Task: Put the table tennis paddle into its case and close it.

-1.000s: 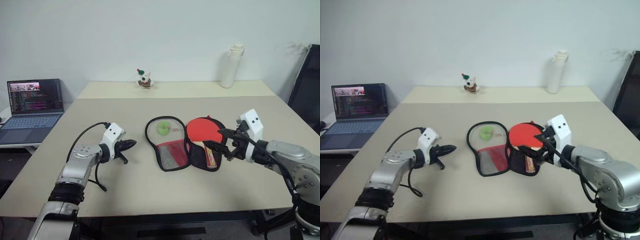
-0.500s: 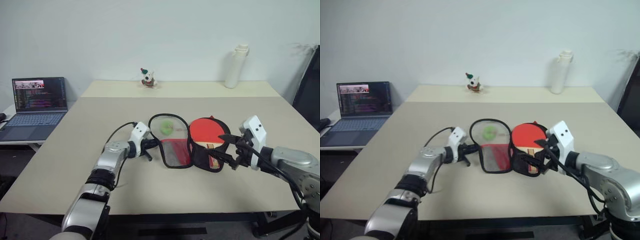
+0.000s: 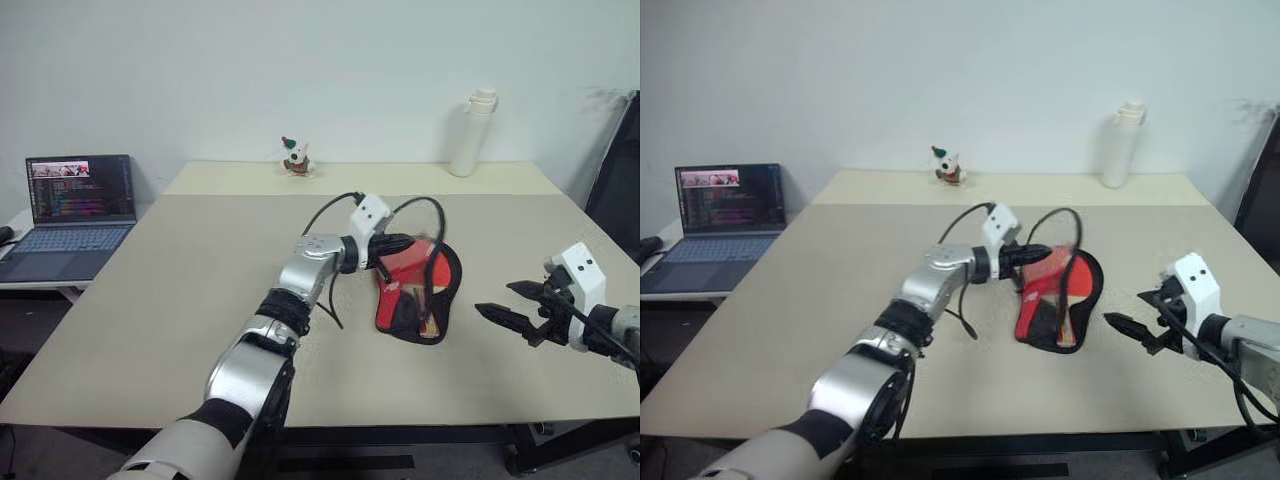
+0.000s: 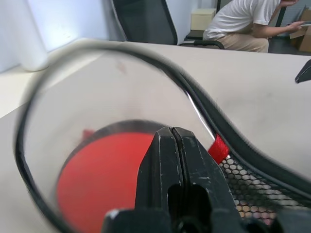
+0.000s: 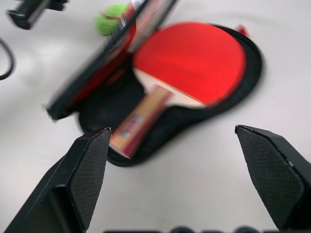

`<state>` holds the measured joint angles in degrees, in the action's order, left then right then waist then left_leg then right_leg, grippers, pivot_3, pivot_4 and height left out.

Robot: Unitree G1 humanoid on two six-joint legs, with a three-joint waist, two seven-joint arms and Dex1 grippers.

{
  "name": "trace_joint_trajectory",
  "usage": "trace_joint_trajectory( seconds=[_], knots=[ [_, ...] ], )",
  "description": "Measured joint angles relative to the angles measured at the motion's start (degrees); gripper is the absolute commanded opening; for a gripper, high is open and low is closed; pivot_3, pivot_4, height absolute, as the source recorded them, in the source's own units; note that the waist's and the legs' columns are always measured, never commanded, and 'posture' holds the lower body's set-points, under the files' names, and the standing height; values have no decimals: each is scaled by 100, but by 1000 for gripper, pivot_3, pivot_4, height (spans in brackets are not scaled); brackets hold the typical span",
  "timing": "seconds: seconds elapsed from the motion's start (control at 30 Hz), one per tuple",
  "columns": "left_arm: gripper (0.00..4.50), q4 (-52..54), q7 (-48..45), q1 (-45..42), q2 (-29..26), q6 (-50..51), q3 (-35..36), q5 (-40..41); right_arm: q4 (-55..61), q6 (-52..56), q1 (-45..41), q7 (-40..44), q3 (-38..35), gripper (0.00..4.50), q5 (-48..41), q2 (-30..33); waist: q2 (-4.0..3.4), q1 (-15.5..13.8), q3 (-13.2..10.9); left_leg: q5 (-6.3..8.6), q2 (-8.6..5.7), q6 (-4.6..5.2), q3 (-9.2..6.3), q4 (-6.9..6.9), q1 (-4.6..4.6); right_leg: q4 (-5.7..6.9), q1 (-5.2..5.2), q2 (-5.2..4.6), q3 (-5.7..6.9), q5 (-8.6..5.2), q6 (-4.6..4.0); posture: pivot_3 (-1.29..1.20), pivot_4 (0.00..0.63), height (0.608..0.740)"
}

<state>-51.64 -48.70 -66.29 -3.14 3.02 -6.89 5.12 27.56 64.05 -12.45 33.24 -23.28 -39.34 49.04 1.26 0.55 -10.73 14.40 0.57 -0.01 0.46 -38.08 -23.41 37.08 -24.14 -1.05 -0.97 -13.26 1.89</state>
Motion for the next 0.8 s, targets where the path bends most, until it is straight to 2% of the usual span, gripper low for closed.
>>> trace_joint_trajectory(
  seconds=[0.13, 0.27, 0.5, 0.57, 0.8],
  knots=[
    [21, -85, -53, 60, -100, -130, 10, -41, -340, 77, -370, -396, 40, 4500, -5, -379, 0, 42, 0, 0, 3, 0, -1, 0, 4, 8, 0, 4, 0, 0, -1, 0, 150, 740],
    [21, 408, -347, 511, -519, -3, 111, 79, -685, 106, -783, -630, 417, 4500, -3, -794, -4, 111, 2, -1, 15, 0, 1, 2, 7, 10, 0, 2, -6, 1, -2, 0, 150, 740],
    [21, 2754, -1326, 2116, -1512, 1095, 241, 828, -1986, -41, -1477, -917, 1008, 4500, 443, -1234, -4, 112, 2, -1, 18, -2, 1, 0, 4, 10, -1, -16, -6, 18, -30, 0, 150, 740],
    [21, 3442, -1357, 2536, -1807, 1472, 291, 1030, -2570, -147, -1727, -976, 1166, 4500, 657, -1418, -4, 104, 2, -1, 19, -1, -1, -4, 5, 14, 0, -16, -4, 18, -31, 0, 150, 740],
    [21, 4512, -1023, 2987, -2139, 2126, 552, 1302, -3818, -564, -2181, -1017, 1450, 4500, 1142, -1746, -4, 54, 2, -2, 15, -1, 2, -6, 4, 12, 2, -19, -5, 19, -30, 0, 150, 740]
  ],
)
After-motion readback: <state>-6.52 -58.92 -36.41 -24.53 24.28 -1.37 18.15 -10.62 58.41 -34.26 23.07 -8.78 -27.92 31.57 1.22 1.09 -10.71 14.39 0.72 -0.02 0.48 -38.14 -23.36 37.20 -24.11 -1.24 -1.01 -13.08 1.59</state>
